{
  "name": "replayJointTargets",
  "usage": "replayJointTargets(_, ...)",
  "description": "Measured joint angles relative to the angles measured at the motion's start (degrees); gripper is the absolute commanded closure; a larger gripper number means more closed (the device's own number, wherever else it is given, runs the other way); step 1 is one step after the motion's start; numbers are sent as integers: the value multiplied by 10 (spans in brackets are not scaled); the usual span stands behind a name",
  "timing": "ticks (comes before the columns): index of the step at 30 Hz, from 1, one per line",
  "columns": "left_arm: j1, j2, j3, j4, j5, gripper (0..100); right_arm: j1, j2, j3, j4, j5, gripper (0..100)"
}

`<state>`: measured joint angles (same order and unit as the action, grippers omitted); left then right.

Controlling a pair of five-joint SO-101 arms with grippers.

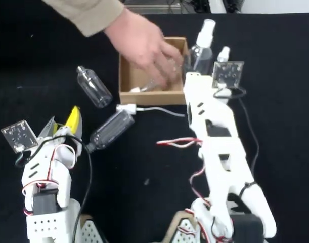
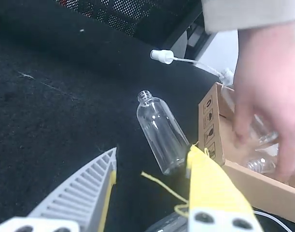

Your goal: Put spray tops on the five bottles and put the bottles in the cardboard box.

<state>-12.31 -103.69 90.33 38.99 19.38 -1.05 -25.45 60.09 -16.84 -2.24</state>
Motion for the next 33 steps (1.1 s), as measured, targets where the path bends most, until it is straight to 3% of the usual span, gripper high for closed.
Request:
replayJointTargets(14, -1, 0, 0, 0, 0, 784, -3, 18, -4, 0, 0, 986)
replayJointTargets(22, -1, 0, 0, 0, 0, 784, -61, 31, -4, -4, 0, 988)
replayJointTargets(33, -1, 0, 0, 0, 0, 784, -69, 191, -4, -181, 0, 988)
